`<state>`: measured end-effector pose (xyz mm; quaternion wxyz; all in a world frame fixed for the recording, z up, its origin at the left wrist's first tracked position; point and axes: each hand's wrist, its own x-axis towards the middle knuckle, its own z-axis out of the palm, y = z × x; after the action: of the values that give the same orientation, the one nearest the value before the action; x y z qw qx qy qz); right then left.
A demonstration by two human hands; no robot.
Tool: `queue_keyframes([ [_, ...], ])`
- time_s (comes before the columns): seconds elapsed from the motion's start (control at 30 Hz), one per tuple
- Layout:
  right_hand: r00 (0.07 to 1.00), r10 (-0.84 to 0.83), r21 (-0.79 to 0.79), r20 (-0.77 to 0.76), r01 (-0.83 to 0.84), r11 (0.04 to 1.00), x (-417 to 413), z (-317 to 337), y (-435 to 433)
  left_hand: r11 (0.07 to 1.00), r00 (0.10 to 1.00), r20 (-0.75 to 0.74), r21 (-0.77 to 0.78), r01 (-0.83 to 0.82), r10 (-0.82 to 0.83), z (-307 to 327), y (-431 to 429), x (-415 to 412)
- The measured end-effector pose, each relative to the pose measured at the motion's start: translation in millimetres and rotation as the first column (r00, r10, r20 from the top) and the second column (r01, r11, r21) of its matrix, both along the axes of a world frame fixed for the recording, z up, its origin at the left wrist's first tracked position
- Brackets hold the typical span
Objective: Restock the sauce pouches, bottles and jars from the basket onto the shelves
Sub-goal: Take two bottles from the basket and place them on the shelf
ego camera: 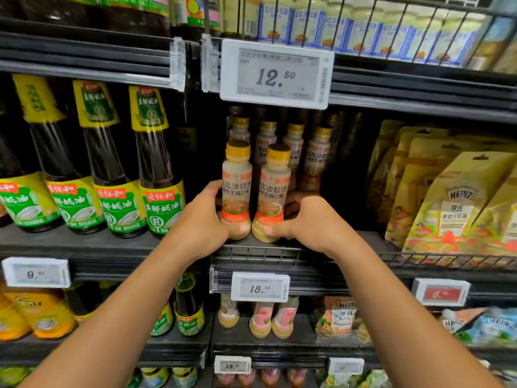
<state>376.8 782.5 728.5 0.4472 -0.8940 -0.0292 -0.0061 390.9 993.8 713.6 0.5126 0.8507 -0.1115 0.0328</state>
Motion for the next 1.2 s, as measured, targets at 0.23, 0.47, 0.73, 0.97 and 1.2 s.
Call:
queue_keyframes([
  [0.23, 0.998, -0.060, -0.188, -0.036, 0.052, 0.981, 9, 4, 1, 0.990, 1.000, 0.017, 0.137, -0.026, 0.024, 8, -4, 11],
  [0.47, 0.997, -0.067, -0.317, -0.037, 0.052, 0.947, 48, 14, 11, 0.972, 0.995, 0.005, 0.213, -0.099, 0.100, 15, -20, 38],
  [0.73, 0.998, -0.031, -0.335, 0.055, 0.048, 0.941, 69, 17, 16, 0.964, 0.982, -0.002, 0.187, -0.187, 0.191, 15, -32, 60],
  [0.97, 0.993, -0.058, -0.338, 0.099, 0.089, 0.937, 80, 11, 17, 0.959, 0.975, -0.004, 0.179, -0.219, 0.223, 12, -36, 70],
  [1.2, 0.992, -0.055, -0.312, 0.109, 0.087, 0.946, 84, 9, 16, 0.956, 0.971, 0.000, 0.174, -0.236, 0.240, 9, -39, 72],
])
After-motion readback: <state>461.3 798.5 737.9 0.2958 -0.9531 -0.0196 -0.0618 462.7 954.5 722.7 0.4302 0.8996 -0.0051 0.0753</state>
